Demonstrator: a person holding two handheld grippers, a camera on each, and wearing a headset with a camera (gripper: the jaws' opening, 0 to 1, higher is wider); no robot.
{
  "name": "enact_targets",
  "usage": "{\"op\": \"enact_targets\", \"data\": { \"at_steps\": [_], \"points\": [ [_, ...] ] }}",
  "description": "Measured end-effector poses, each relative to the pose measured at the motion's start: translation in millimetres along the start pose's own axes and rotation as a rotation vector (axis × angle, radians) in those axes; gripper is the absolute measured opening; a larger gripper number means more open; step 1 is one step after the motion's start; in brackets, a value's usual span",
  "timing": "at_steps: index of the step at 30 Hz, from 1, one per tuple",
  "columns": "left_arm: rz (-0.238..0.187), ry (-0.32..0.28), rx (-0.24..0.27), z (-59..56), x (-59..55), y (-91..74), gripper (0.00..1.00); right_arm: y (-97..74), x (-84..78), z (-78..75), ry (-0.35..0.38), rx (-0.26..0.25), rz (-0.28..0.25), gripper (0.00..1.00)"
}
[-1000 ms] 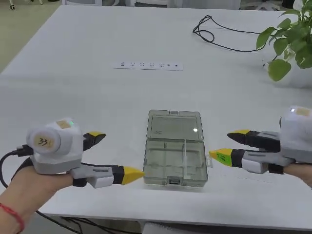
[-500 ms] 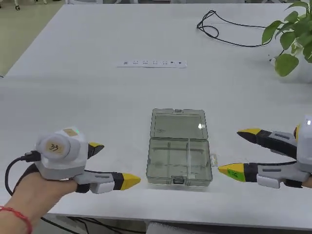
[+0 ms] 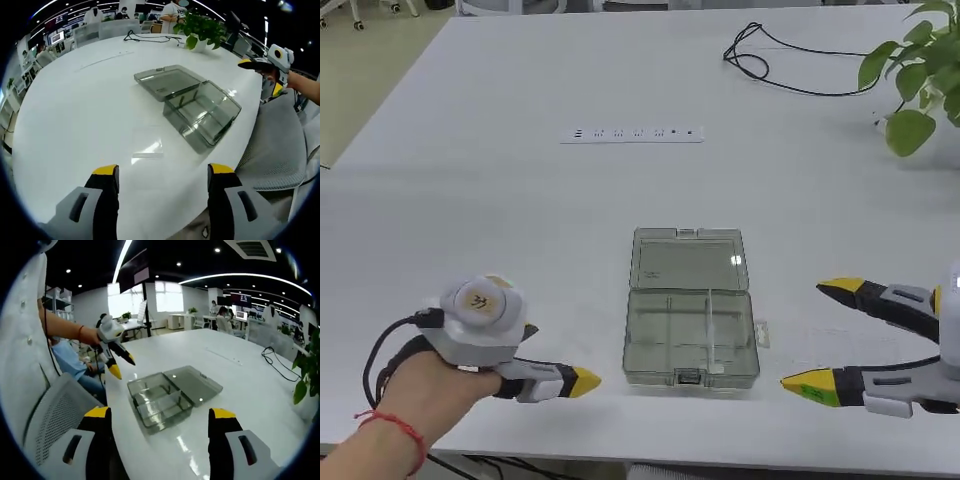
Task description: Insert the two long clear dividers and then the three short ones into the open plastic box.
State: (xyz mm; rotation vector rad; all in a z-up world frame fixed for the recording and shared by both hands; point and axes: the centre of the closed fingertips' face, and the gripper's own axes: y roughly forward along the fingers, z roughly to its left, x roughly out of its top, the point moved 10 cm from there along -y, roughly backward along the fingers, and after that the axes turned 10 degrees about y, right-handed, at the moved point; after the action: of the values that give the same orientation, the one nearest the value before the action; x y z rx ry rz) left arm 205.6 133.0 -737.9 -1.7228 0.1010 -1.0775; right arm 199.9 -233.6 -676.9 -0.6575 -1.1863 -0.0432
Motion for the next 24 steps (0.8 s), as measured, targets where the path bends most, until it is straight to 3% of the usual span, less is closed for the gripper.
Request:
{"op": "enact_targets", "data": {
  "at_steps": [16, 24],
  "points": [
    [0.170, 0.048, 0.043, 3.2, -1.6, 24.6, 0.60, -4.3, 0.4, -4.3, 0.004, -0.013, -0.017, 0.79],
    [0.213, 0.076, 0.074, 3.4, 0.7, 28.8, 0.53, -5.4, 2.1, -4.8, 0.008, -0.021, -0.032, 0.78]
  ]
}}
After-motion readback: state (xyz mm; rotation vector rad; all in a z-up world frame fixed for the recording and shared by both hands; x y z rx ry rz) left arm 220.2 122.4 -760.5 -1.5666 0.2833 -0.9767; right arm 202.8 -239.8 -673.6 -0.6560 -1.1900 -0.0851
